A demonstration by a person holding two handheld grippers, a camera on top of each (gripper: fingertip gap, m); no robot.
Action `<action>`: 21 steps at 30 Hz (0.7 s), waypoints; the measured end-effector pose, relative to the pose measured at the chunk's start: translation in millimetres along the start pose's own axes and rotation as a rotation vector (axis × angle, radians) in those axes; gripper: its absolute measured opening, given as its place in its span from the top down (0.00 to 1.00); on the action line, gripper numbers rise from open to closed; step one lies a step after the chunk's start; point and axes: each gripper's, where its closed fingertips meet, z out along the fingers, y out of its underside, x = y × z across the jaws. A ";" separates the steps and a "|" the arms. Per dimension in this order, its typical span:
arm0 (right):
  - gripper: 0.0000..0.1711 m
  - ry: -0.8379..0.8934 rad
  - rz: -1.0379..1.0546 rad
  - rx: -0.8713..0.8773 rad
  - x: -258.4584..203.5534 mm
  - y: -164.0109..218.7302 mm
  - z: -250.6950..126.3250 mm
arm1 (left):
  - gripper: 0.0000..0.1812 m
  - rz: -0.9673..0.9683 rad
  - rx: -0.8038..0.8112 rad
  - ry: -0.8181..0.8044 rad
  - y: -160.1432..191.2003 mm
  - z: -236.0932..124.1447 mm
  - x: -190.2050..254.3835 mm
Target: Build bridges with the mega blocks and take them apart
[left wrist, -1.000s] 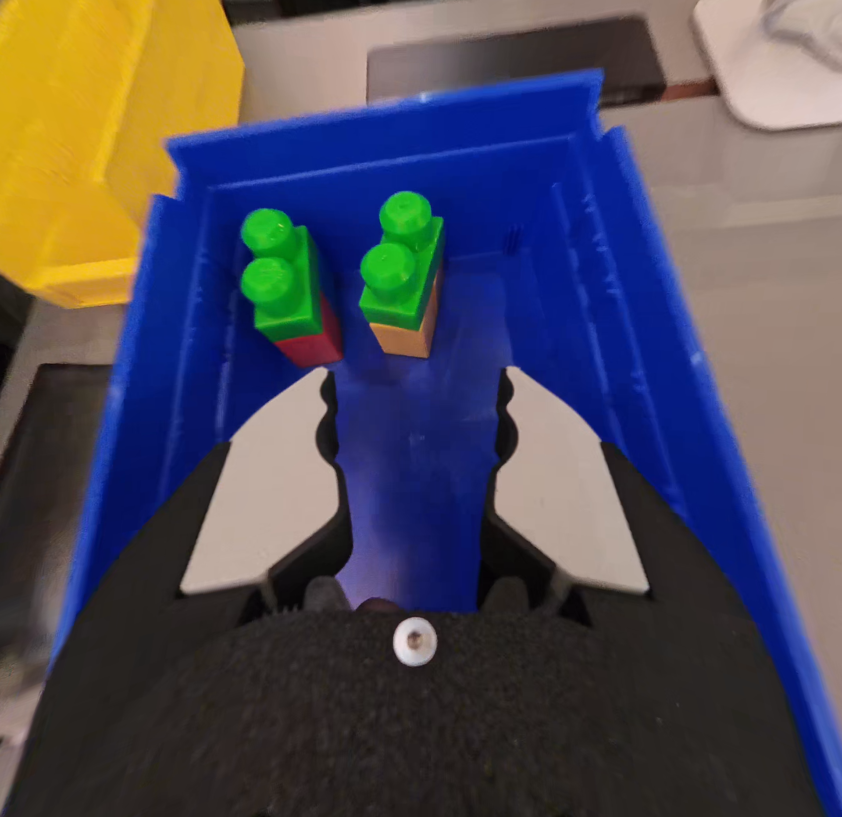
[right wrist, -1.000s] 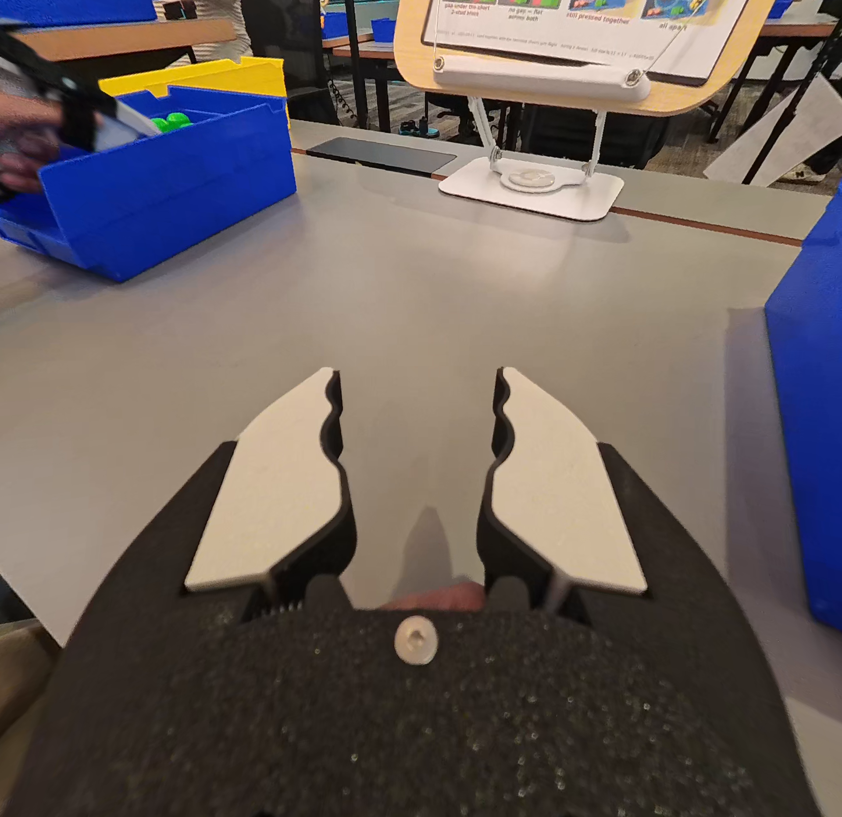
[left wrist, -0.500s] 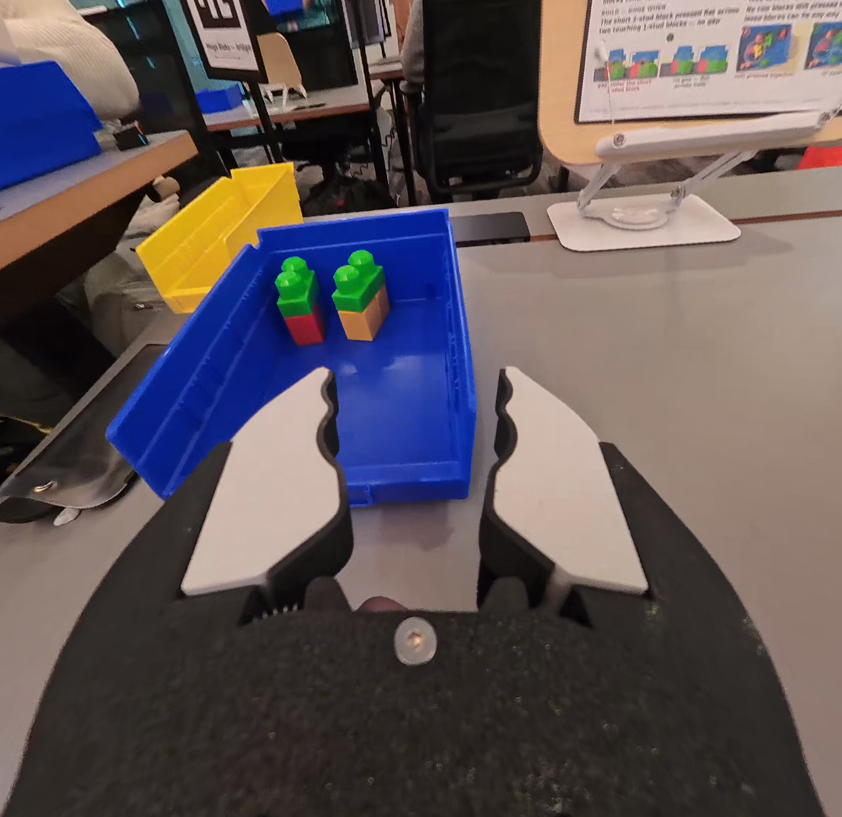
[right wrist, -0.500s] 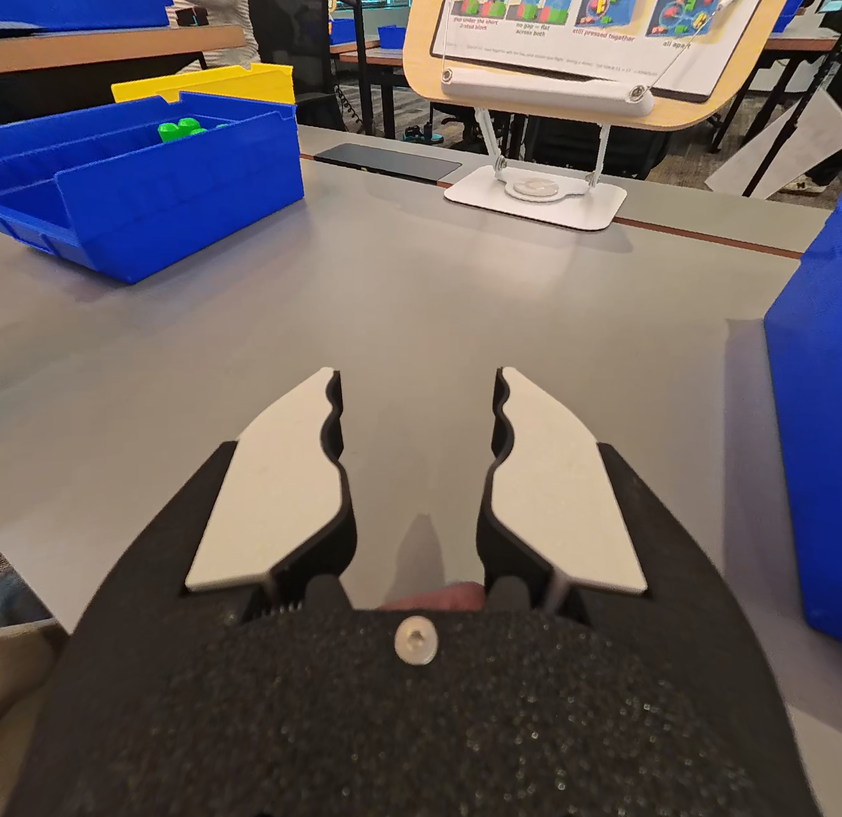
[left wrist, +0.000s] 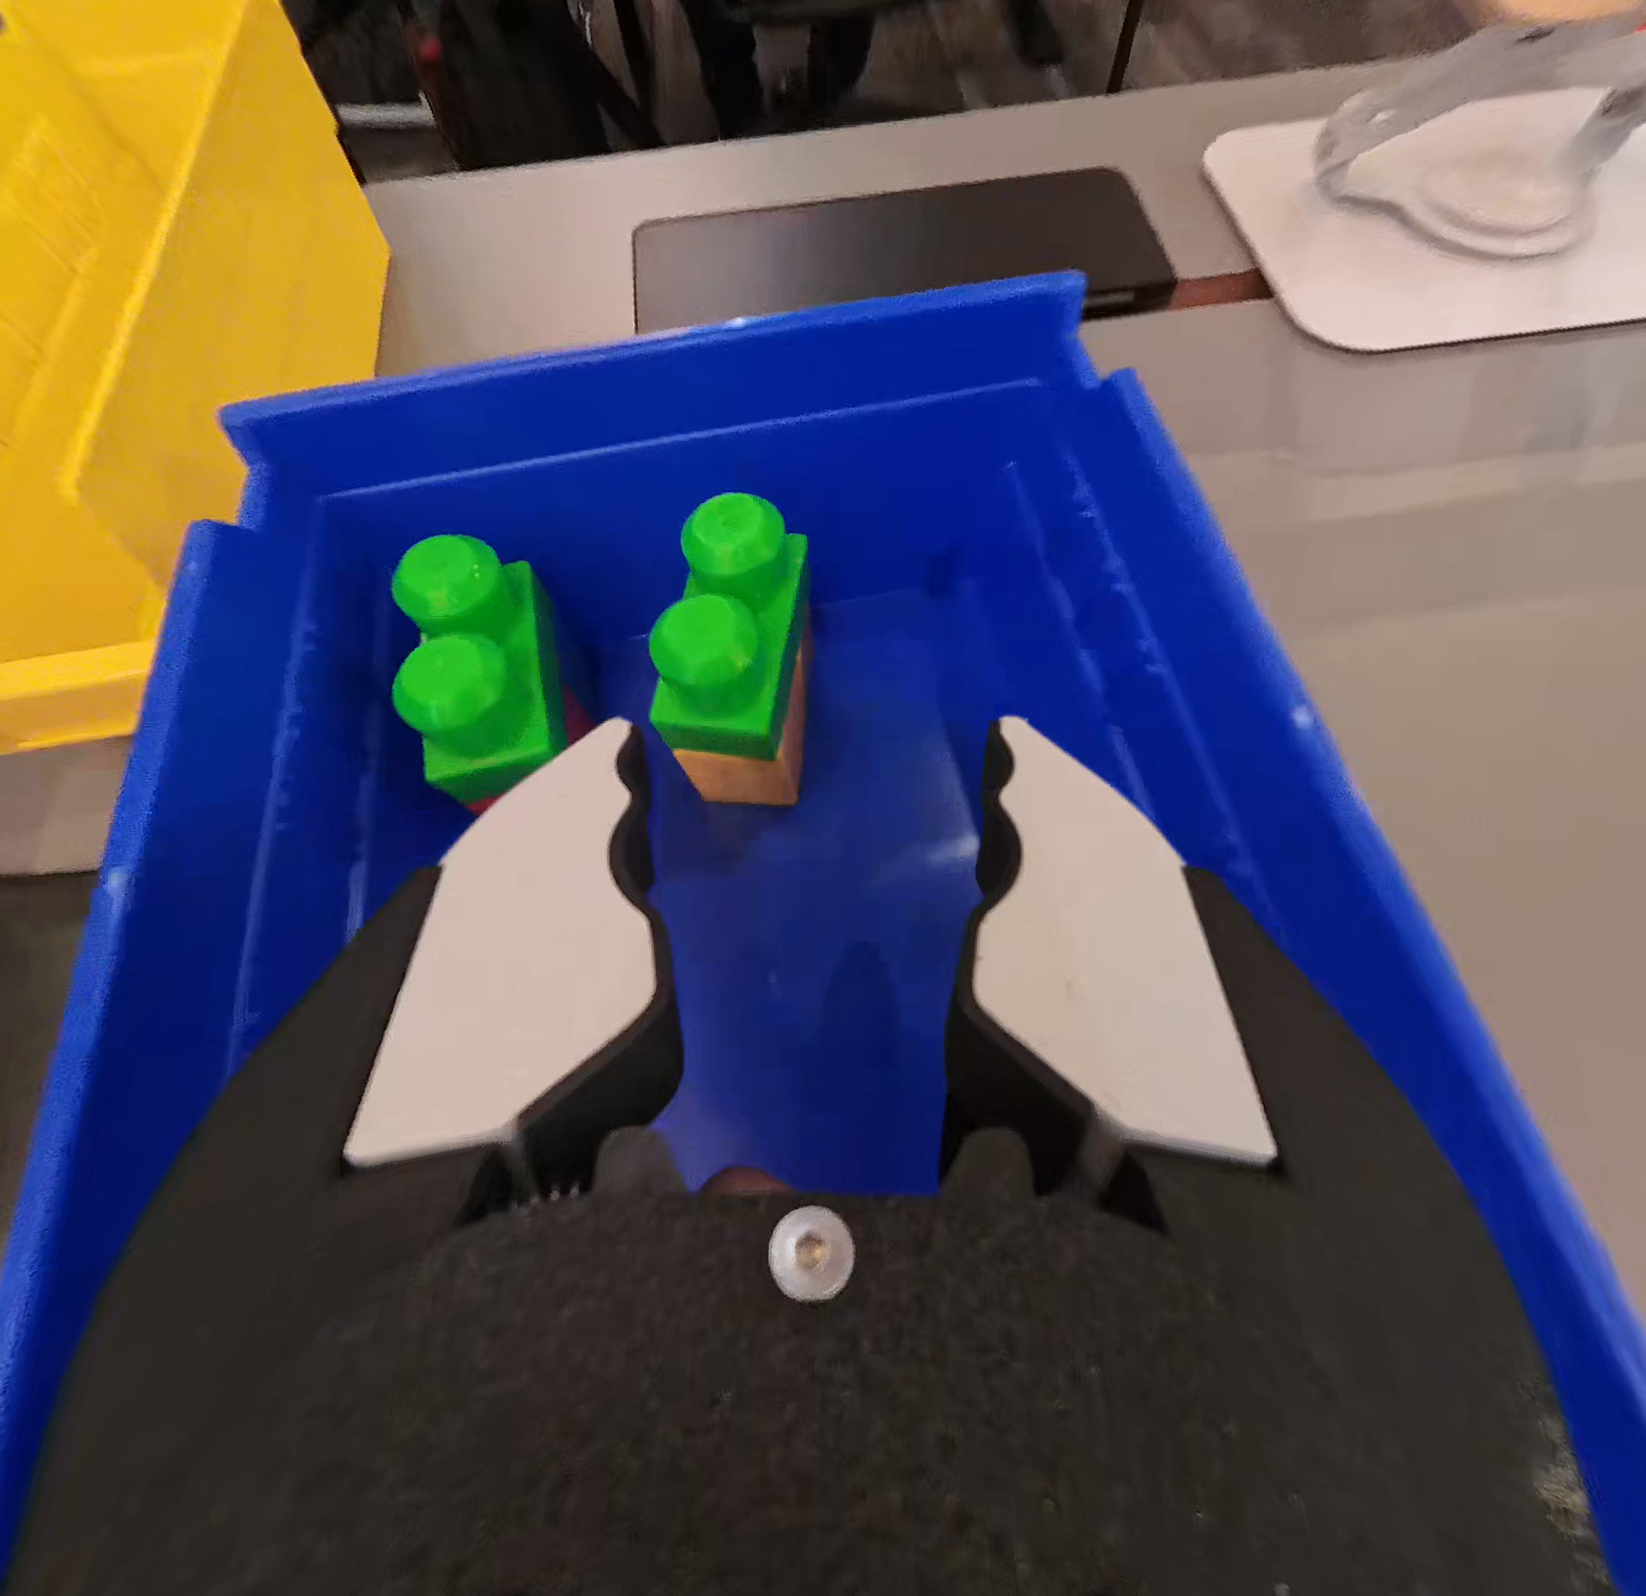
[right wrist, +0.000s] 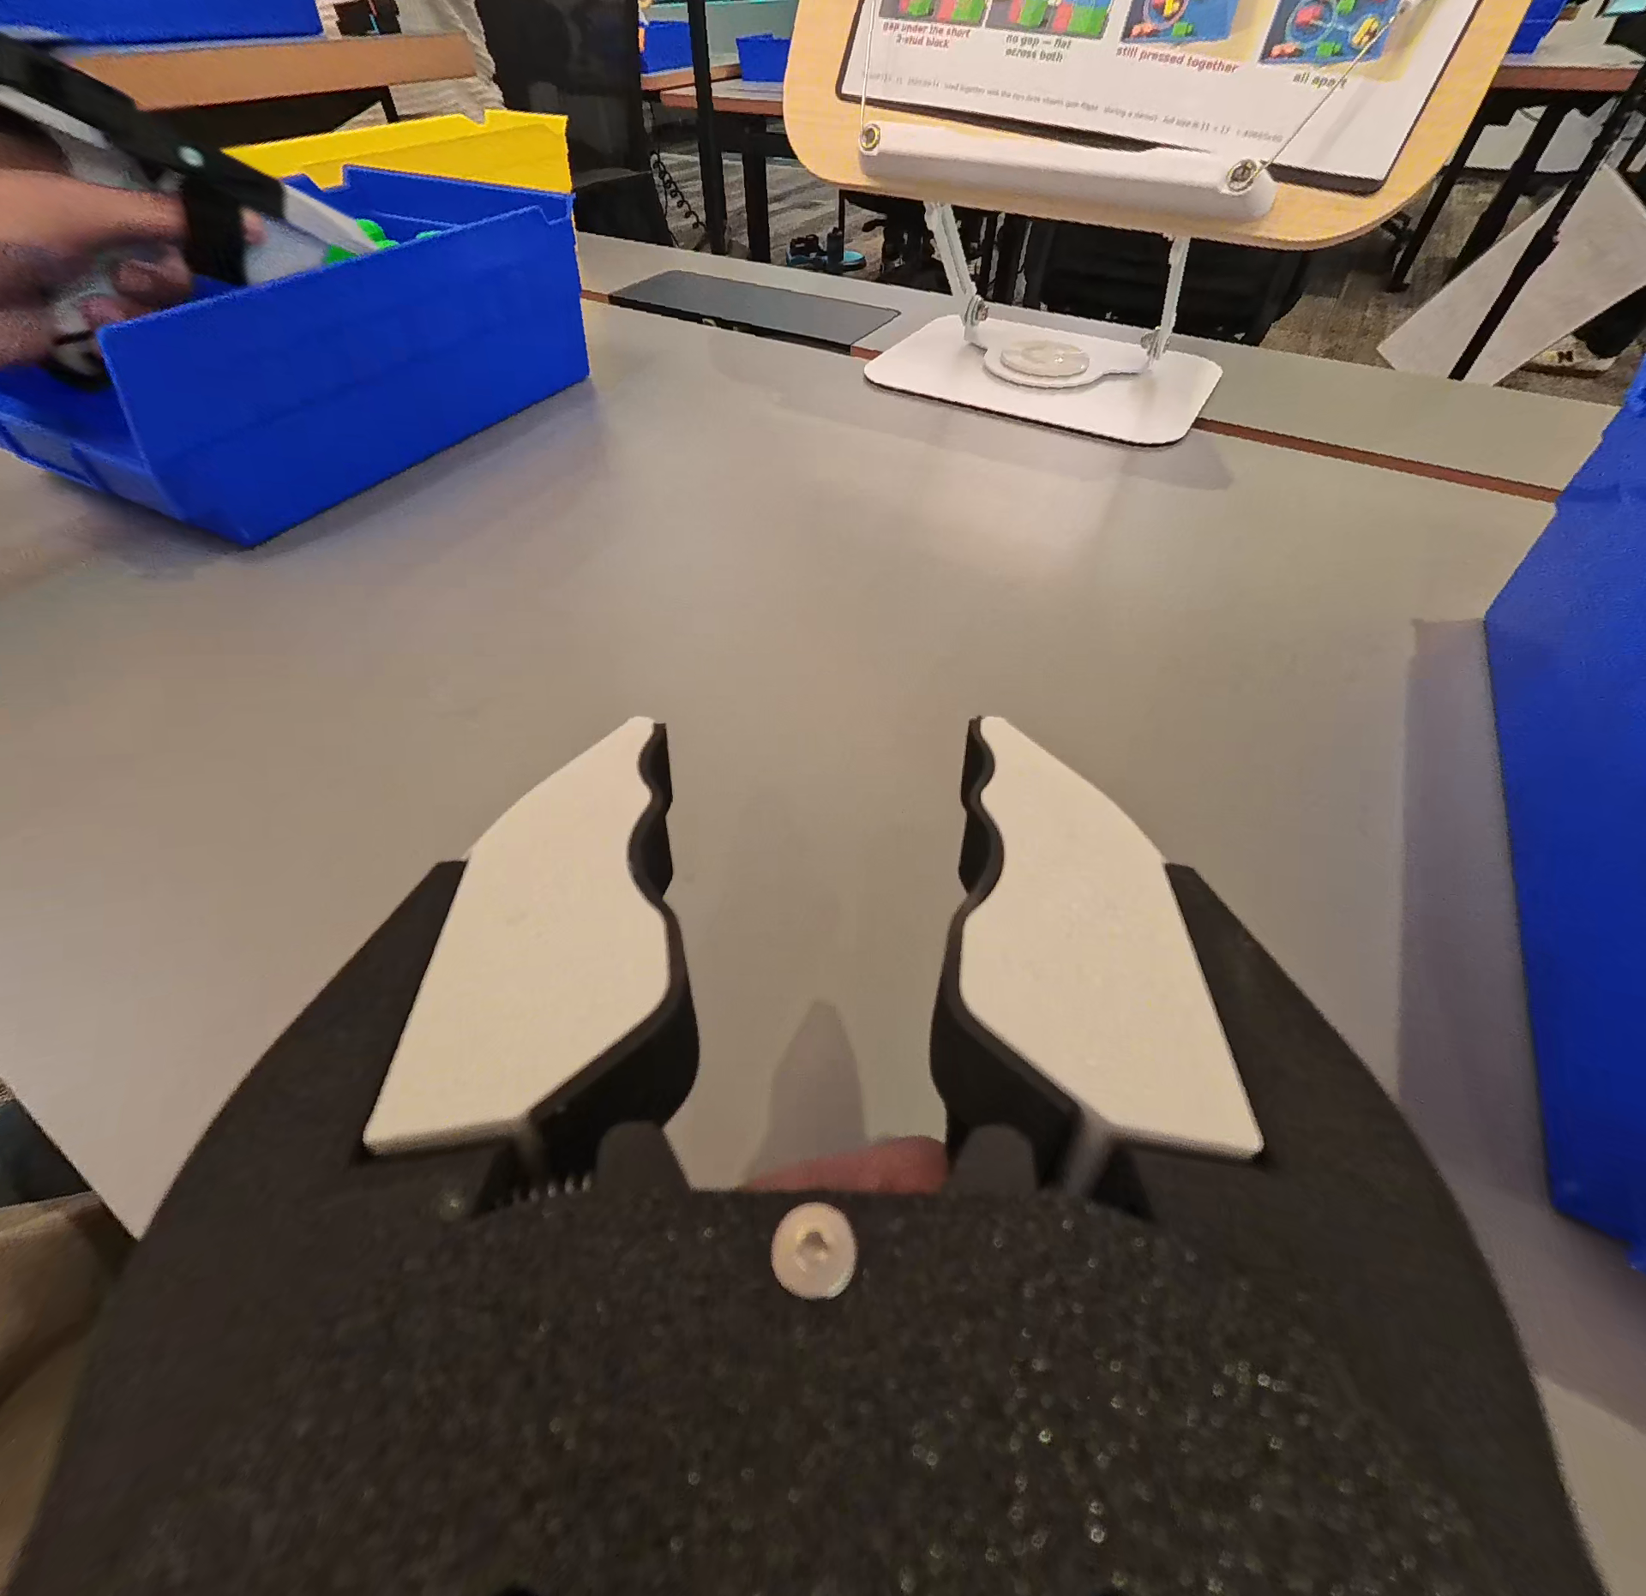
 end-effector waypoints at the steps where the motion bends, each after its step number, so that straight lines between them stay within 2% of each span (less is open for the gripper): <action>1: 0.63 0.000 -0.001 0.000 0.0 -0.2 0.4 | 0.60 -0.001 -0.029 0.001 0.2 11.7 -4.5; 8: 0.63 -0.001 0.001 -0.010 2.3 1.4 0.9 | 0.59 0.052 -0.192 -0.031 6.6 68.9 -25.8; 13: 0.64 0.001 0.005 -0.017 5.5 3.4 0.0 | 0.66 0.112 -0.213 -0.053 5.9 68.9 -20.5; 21: 0.64 -0.025 0.012 -0.030 1.4 7.2 2.1 | 0.69 0.163 -0.235 -0.094 15.2 69.0 -22.7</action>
